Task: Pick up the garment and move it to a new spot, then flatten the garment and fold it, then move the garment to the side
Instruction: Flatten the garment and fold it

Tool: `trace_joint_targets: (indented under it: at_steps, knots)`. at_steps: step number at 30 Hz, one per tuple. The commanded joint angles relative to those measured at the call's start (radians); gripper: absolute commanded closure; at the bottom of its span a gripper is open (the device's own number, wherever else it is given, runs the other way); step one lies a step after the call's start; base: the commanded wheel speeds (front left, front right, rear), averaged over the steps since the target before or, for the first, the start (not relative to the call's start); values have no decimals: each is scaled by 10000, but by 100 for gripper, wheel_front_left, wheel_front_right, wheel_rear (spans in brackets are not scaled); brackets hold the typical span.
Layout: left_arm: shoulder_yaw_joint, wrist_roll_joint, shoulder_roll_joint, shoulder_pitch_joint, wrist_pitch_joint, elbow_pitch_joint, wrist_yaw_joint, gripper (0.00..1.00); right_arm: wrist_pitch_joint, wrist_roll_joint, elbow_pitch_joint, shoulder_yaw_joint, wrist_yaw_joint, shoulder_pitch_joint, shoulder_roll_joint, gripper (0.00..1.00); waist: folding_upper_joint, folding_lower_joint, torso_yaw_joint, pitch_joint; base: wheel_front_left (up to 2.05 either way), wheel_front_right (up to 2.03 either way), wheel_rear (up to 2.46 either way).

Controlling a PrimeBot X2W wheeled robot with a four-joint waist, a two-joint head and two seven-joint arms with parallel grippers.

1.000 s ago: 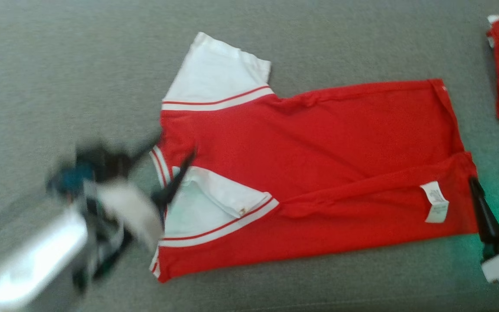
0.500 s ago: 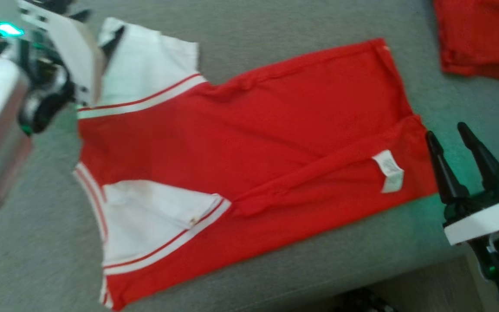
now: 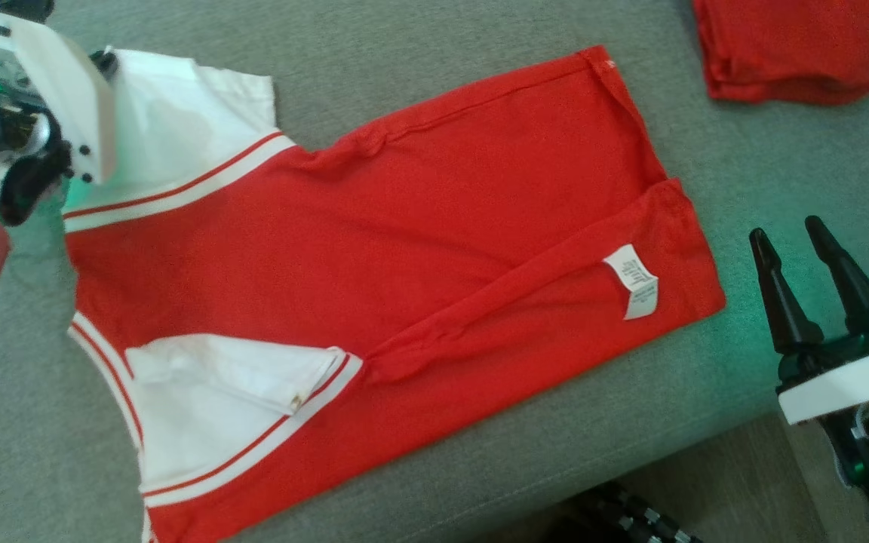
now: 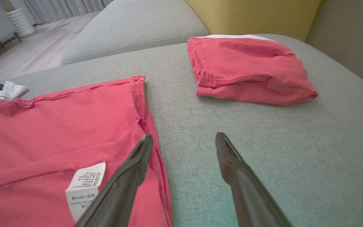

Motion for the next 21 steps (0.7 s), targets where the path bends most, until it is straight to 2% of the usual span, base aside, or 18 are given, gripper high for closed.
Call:
trace_joint_targets:
  at_steps: [1, 7, 10, 15, 21]
  knots:
    - [200, 10, 302, -268, -41, -120, -47, 100, -86, 32, -199, 20, -7, 70, -383, 0, 0, 0, 157, -48, 0, 0, 0]
    - [4, 206, 99, -425, -619, -418, -170, 100, 541, 338, -79, 110, -7, -957, -448, 0, 0, 0, 556, -262, 0, 0, 0]
    - [-147, 311, -31, -615, -926, -717, -236, 100, 1437, 566, 216, 666, -7, -2061, -586, 0, 0, 0, 824, -327, 0, 0, 0]
    - [-491, 499, -133, -1058, -1183, -1248, -298, 100, 3181, 1116, 1442, 1593, -7, -4086, -735, 0, 0, 0, 1266, -235, 0, 0, 0]
    - [-820, 427, -278, -1317, -1349, -1429, -320, 100, 4715, 1860, 3207, 2491, -7, -5909, -882, 0, 0, 0, 1651, -147, 0, 0, 0]
